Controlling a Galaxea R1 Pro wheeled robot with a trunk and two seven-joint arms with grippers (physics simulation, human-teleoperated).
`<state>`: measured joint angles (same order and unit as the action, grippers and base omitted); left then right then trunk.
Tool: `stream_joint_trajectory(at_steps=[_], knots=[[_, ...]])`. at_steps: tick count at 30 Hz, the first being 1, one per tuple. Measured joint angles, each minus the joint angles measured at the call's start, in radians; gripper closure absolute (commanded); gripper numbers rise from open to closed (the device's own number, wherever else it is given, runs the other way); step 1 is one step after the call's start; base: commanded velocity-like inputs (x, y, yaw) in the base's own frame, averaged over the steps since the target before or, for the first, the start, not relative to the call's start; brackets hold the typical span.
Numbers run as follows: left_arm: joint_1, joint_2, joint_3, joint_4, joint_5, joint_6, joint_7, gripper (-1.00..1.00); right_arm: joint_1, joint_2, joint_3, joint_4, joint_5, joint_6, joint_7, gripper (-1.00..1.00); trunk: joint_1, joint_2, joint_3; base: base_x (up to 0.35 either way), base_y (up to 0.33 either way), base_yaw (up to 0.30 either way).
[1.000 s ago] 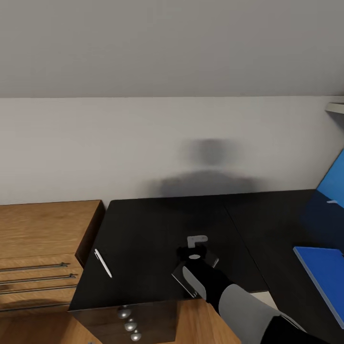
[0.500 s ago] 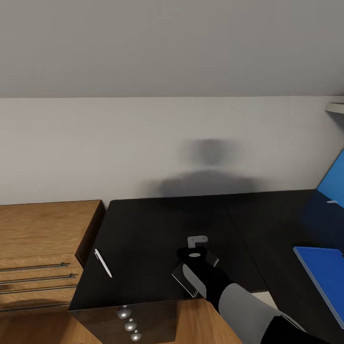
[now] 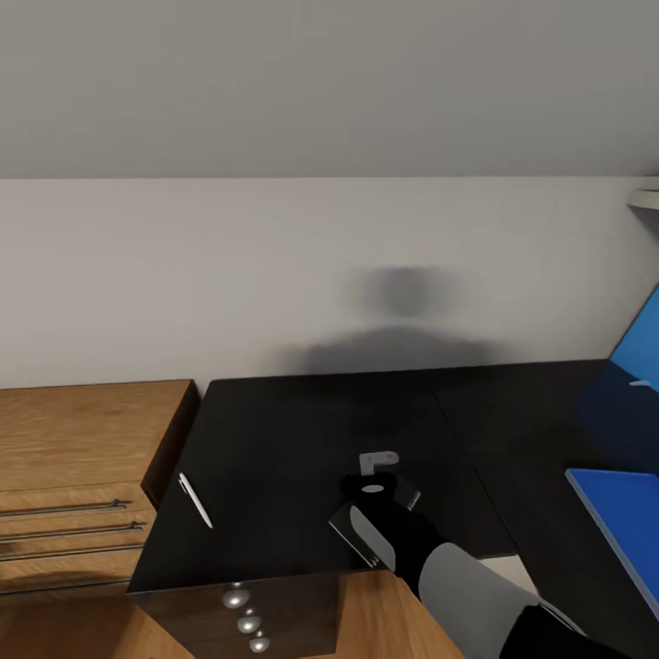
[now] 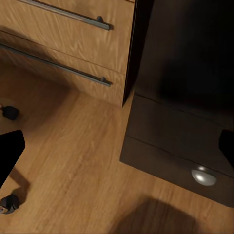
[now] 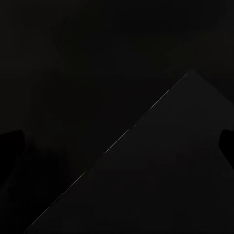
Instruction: In the bedroom, organize the workspace by keeping the computer under the desk, ensuring the monitor is on the desk, placing the keyboard on the desk next to the monitor, placing the mouse on the desk next to the keyboard, moving the folder from the swivel chair onto the desk next to the mouse, stacking the notebook on top of the folder with the pen on top of the notebook, and positioning the swivel chair next to the desk.
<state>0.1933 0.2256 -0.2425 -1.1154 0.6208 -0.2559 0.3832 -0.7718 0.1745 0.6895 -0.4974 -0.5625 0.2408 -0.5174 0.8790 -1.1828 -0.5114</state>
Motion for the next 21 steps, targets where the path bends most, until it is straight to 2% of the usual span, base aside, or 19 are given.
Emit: stream_joint_trajectory(at_steps=[8,11,17,21], knots=[[0.0,-0.001,0.0,0.001,0.0,0.0,0.0,-1.0,0.0,0.0,0.001,-0.024,0.006,-0.003,-0.005,-1.0,0.031,-0.056,-0.025,0.0,0.0,0.0],[0.0,-0.002,-0.001,0.002,-0.001,0.0,0.0,-1.0,0.0,0.0,0.002,-0.026,0.002,-0.004,-0.017,-1.0,0.031,-0.056,-0.025,0.0,0.0,0.0],[0.0,-0.002,-0.003,0.002,-0.001,0.0,0.0,-1.0,0.0,0.0,0.003,-0.049,0.007,-0.003,-0.025,-1.0,0.054,-0.098,-0.044,0.0,0.0,0.0],[0.0,-0.002,-0.01,0.002,-0.001,0.0,0.0,-1.0,0.0,0.0,0.003,-0.05,0.006,-0.003,-0.026,-1.0,0.054,-0.098,-0.044,0.0,0.0,0.0]])
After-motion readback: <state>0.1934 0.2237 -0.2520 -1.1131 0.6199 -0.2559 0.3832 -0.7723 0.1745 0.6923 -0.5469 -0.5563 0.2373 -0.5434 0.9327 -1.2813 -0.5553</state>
